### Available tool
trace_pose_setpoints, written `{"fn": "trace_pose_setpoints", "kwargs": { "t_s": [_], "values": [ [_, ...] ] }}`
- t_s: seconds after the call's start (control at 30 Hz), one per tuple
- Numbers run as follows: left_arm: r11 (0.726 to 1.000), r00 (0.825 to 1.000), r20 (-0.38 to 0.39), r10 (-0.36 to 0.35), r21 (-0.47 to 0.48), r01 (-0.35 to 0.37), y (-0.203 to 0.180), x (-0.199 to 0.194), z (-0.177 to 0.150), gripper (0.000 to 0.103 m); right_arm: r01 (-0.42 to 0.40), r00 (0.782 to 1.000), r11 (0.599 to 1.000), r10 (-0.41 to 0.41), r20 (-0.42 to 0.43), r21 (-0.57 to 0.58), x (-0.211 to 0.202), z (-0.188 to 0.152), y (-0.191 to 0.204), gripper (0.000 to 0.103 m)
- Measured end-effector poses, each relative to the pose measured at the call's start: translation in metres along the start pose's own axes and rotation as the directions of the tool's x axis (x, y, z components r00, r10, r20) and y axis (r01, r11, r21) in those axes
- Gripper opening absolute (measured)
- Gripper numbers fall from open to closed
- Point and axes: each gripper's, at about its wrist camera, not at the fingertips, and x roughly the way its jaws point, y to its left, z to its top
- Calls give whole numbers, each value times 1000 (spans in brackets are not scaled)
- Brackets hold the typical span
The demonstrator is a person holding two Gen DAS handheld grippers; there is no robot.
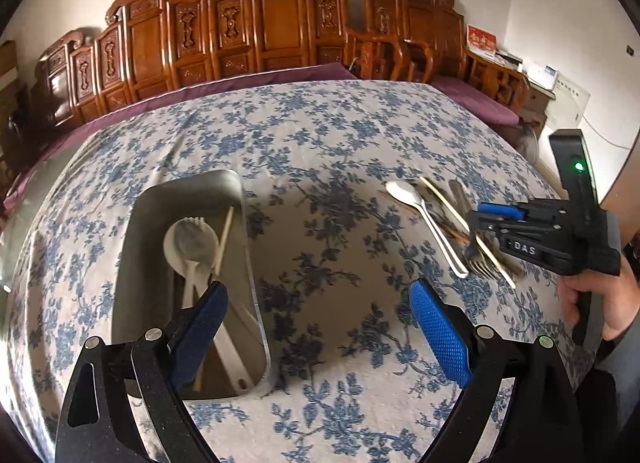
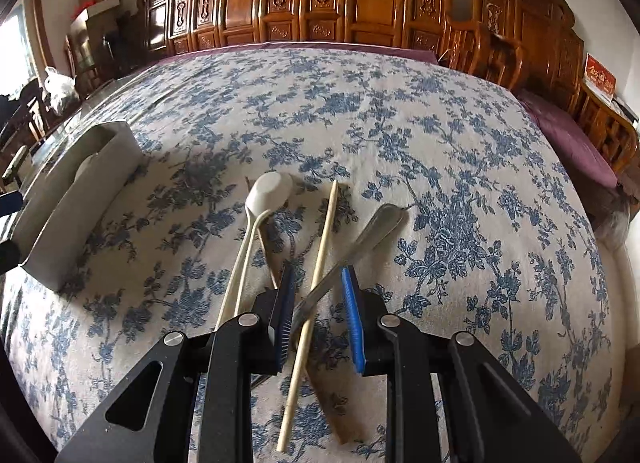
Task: Organize utensils
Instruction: 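Grasp a metal fork with the right tool while the left moves back to the pile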
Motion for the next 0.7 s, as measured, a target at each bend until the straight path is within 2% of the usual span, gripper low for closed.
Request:
{"fn": "trace_pose_setpoints", "kwargs": {
  "t_s": [0.37, 0.57, 0.7],
  "values": [
    [999, 999, -36, -21, 31, 22, -18, 12, -8, 89, -53, 997, 997, 56, -53, 61, 6, -11, -1, 26],
    [999, 999, -38, -19, 28, 20, -17, 12, -10, 89, -35, 998, 998, 37, -56, 44, 10, -12, 7, 27],
    [1000, 999, -40, -15, 25, 16, -15, 13, -11, 89, -46, 998, 996, 50, -48, 81, 11, -10, 2, 21]
  ]
}}
